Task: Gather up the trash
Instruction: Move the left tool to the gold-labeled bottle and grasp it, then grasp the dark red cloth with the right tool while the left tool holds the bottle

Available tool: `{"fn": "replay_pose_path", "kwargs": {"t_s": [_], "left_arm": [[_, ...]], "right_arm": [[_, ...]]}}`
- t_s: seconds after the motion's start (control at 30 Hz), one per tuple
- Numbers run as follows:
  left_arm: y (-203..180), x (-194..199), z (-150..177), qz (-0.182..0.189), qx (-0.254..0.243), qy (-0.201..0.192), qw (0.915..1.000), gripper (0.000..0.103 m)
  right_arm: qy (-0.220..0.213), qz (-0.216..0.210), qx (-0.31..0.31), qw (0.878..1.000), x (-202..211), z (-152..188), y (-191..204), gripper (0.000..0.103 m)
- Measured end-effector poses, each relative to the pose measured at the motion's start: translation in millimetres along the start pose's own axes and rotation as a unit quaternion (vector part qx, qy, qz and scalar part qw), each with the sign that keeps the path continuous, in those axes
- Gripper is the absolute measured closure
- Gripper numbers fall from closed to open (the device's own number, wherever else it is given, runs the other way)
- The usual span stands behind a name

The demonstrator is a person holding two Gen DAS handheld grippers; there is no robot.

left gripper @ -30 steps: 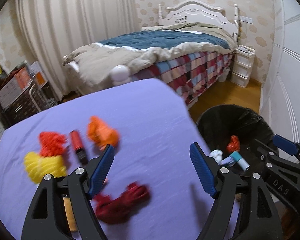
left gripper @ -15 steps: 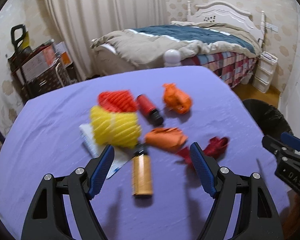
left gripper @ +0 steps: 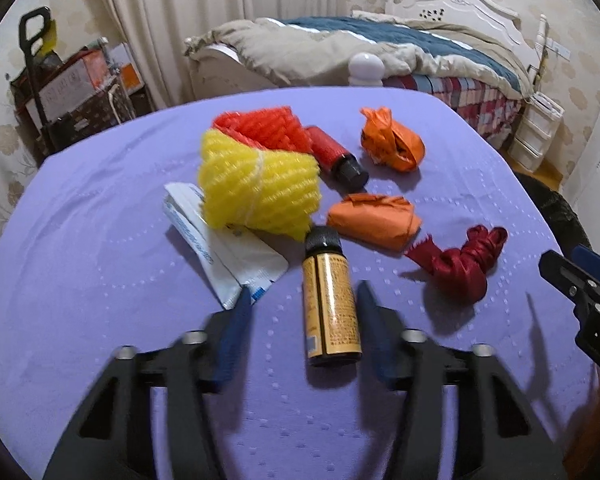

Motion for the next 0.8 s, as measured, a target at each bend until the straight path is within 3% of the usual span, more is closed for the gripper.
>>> {"fn": "replay_pose_path", "kwargs": {"t_s": [0.07,0.13,0.37,0.43,0.53,0.8], "left_arm": [[1,2,2,0.007,-0.002,-0.001,1.0,0.075],[2,5,6,0.01,-0.007,-0.003,0.9999,0.078],[14,20,17,0.021,-0.002,-0.002,0.9998,0.078],[18,23,18,0.019,-0.002,-0.007,0.9998,0.078],[24,24,18,0.015,0.004,-0.008,0.9998,0.078],[51,28,19,-0.005,0.021,-0.017,0.9996,0.078]], "right_arm": [[0.001,-0.002,0.003,1.0,-1,-1,3,0.042],[0.001,-0.005,0.007,1.0,-1,-1,6,0.042],[0.004,-0.017,0.021,1.0,-3,-1,22,0.042],[0.002,-0.018,0.023,1.0,-3,-2,25,0.035],[-0.001,-0.015,0.027,1.0,-3,-6,30,0.035],[0.042,0.016,0.034,0.998,-26,-13,33,0.035]]}}
Point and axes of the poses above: each gripper's, at about its wrist camera, not at the fingertips, and x roughly against the way its jaws point, y to its left, z to its underside, the point moved 1 cm from there along -x, roughly the way its jaws point, and after that the axes turned 13 degrees about x, right-handed, at the moved point
